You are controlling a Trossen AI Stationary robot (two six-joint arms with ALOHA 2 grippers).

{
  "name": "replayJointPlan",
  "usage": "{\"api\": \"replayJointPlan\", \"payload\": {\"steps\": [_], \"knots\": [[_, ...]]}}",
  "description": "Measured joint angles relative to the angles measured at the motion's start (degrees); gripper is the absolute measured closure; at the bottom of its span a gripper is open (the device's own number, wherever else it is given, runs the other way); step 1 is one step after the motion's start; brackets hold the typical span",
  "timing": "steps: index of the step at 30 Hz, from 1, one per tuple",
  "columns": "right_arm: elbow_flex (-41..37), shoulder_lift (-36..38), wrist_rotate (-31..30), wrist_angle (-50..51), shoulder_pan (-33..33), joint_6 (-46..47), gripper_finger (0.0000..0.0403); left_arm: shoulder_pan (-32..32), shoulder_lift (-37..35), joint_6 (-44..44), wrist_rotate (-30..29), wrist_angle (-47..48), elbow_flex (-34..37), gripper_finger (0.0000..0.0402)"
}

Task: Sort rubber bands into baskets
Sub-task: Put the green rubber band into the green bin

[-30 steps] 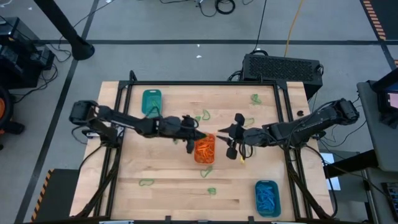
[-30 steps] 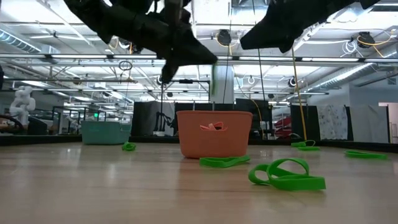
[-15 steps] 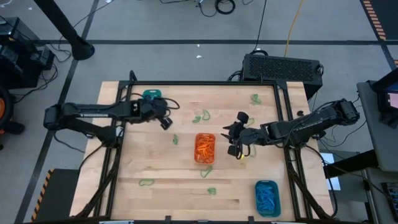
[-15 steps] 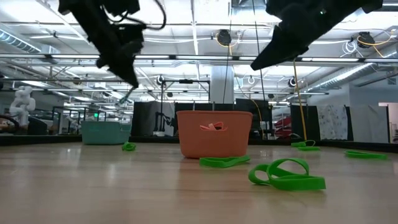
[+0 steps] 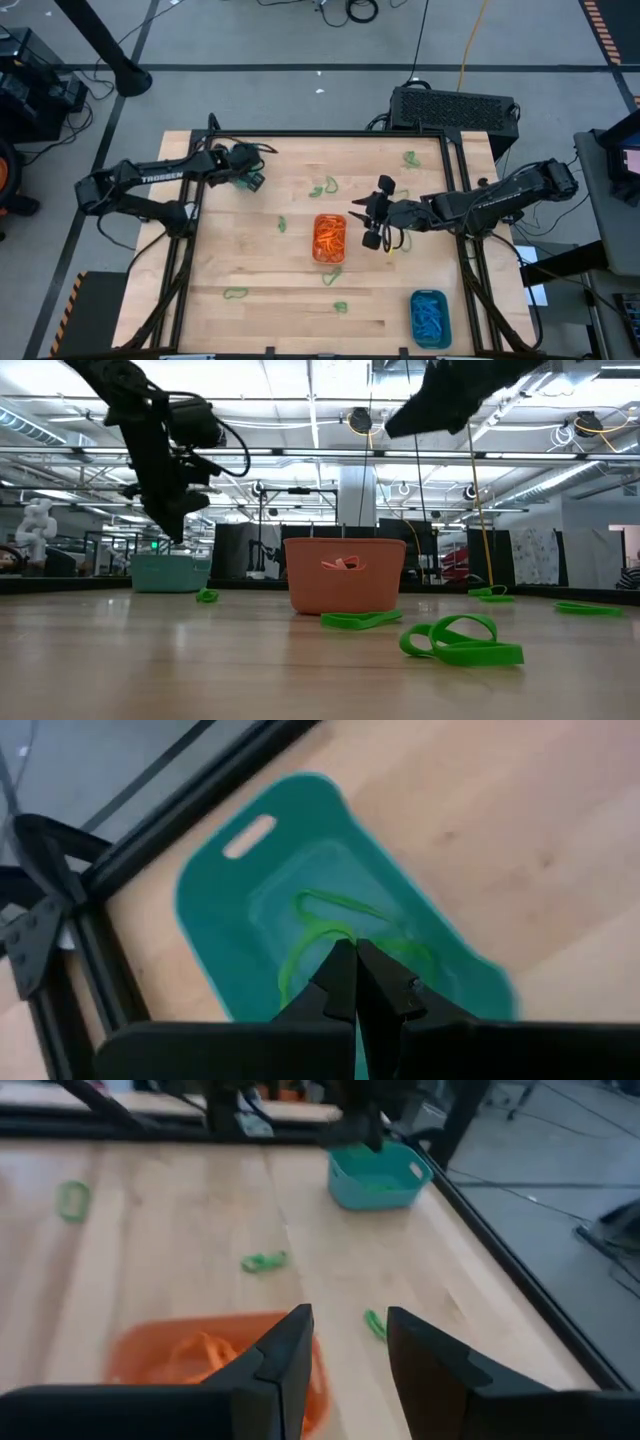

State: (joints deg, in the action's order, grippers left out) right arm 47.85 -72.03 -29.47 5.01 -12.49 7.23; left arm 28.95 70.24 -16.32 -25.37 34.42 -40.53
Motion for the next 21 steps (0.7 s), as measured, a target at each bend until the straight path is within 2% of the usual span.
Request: {"api": "replayJointPlan", "payload": {"steps": [6,14,21], "knots": [[2.8,0.0,2.8,-0.1,-1.8,-1.0,0.028,2.2,0.9,0.7,2.0,-1.1,0.0,0.0381],[3.2,0.0,2.8,0.1,-2.2,-0.6,0.028,2.2,0.8,1.7,2.6,-1.7,0.0,0.0326],[3.2,0.0,4.3,5.5,-3.8,2.0,0.028,2.2,0.8,3.5,1.1,-5.5,0.0,0.0284]]}}
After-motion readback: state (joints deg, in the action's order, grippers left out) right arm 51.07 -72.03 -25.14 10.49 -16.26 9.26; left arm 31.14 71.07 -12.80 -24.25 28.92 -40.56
